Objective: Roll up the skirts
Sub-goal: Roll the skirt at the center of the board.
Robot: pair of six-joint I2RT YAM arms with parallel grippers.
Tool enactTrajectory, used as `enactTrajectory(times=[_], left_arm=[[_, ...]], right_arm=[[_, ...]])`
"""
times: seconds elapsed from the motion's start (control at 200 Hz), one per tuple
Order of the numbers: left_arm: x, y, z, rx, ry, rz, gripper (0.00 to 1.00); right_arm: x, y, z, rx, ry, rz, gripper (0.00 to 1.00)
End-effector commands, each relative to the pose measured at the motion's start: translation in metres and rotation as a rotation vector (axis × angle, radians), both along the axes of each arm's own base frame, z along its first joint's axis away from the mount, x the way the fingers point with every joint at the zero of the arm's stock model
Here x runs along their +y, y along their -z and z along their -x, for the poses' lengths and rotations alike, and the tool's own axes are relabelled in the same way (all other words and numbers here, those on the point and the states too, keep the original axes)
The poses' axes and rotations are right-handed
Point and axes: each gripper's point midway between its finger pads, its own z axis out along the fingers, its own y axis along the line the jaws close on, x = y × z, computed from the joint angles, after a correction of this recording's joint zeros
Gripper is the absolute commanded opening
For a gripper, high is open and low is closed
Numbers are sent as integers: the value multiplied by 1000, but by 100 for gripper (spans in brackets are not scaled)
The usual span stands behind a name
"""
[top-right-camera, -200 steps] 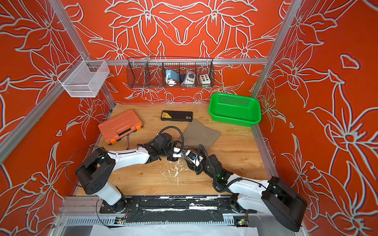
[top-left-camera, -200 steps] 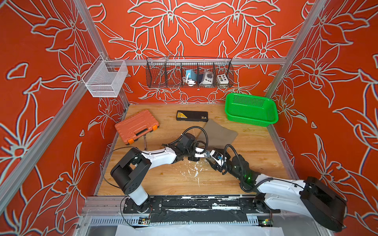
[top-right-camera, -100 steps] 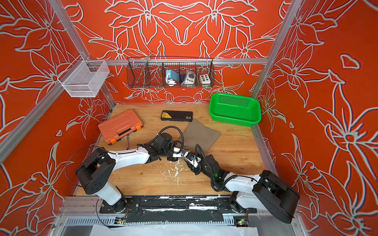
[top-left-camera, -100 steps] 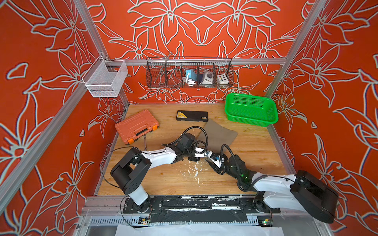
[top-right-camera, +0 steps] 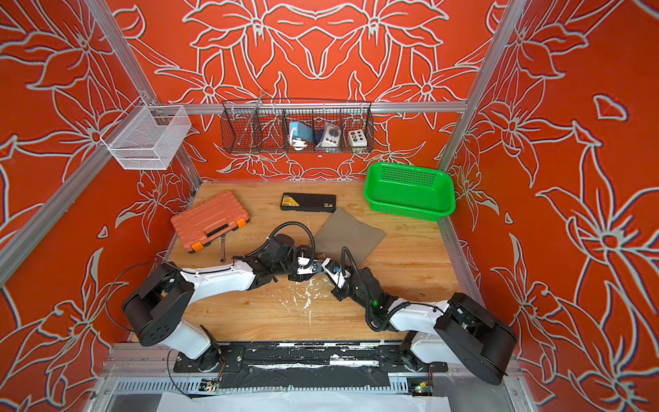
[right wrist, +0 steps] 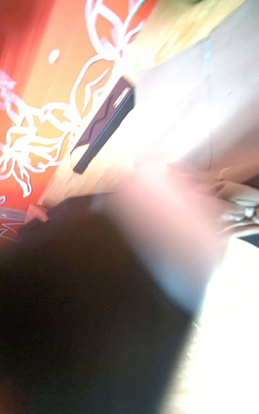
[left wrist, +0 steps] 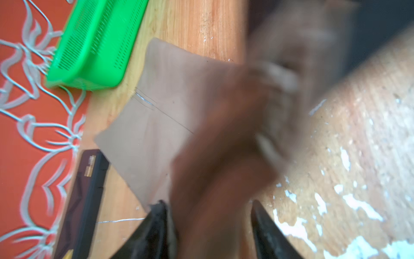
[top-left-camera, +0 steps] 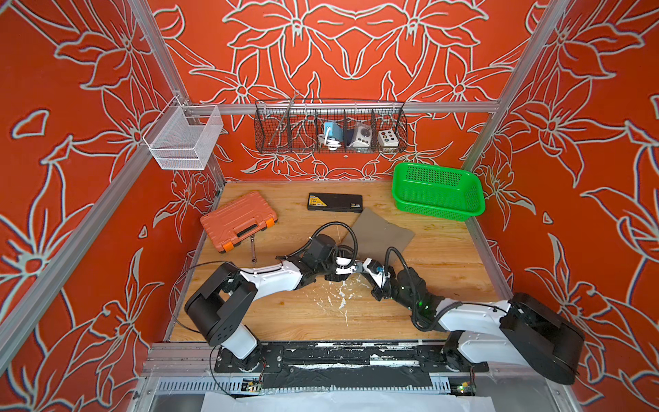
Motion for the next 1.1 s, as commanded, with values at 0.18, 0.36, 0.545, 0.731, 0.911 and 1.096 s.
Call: enactTrajectory(times=[0.18, 0.36, 0.545, 0.731, 0.911, 1.096], left_arm=[[10, -53, 9, -187, -5, 129, 70], [13, -52, 21, -214, 41, 110, 74], [9, -29, 23, -184, 72, 50, 72], [3, 7, 13, -138, 86, -37, 71], [-3, 29, -4, -116, 66, -90, 69], [-13, 43, -23, -130, 59, -117, 68]], right_arm=[[-5, 11, -23, 369, 27, -267, 0], [-1, 23, -36, 571, 7, -288, 0], [-26, 42, -49, 646, 136, -237, 0], [-47, 60, -51, 732, 252, -203, 0], [-65, 74, -51, 763, 378, -219, 0], [-61, 80, -57, 821, 381, -228, 0]])
